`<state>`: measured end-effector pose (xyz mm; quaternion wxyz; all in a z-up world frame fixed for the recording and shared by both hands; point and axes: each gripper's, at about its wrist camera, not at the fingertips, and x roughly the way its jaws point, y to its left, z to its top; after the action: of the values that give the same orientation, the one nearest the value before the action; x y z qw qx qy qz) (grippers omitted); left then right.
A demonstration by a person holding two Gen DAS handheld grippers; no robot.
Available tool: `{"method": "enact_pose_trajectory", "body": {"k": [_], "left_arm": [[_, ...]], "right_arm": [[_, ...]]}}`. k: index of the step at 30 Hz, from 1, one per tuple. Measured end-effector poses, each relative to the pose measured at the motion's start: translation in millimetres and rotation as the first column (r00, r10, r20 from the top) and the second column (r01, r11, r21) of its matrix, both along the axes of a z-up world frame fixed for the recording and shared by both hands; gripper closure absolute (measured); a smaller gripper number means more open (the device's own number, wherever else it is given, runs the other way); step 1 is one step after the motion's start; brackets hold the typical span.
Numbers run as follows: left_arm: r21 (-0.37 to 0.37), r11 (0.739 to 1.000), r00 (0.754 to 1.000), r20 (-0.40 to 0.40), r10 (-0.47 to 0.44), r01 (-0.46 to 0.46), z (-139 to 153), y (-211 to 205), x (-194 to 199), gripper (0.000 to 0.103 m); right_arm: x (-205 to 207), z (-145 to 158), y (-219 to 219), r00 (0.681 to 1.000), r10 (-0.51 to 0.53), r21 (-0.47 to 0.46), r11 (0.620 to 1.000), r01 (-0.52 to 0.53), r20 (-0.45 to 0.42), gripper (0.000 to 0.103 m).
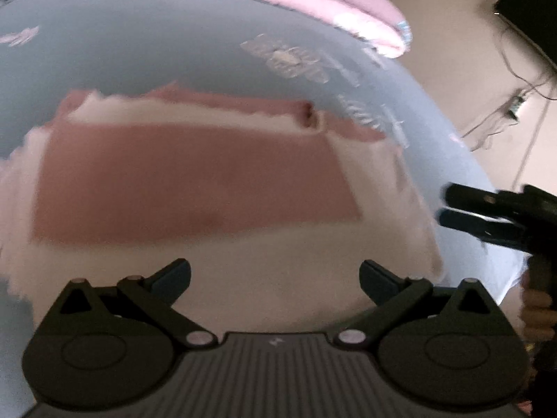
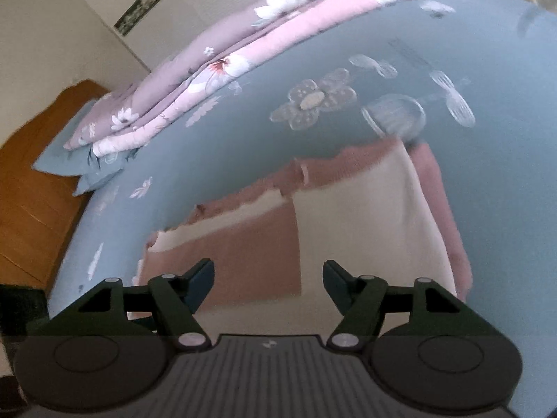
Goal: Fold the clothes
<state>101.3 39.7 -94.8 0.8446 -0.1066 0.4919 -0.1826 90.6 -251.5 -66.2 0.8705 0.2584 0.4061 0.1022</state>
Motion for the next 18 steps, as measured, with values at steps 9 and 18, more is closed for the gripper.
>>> {"method": "enact_pose_trajectory", "body": {"k": [9,18], "left_arm": [[-0.058,0.972,0.968,-0.127,0.217,-0.226,-26,60,-14,0.001],[-0.101,0.952,0.949,-0.16,0.272,-0.289,-11,91,-22,0.001]], "right_arm": [[-54,29,3,0.997,-0.064,0.038,0.997,0.062,0.042,0.029],[-73,53,5,0.994,-0.061,-0.013,0.998,0.063,0.094,0.029]]}}
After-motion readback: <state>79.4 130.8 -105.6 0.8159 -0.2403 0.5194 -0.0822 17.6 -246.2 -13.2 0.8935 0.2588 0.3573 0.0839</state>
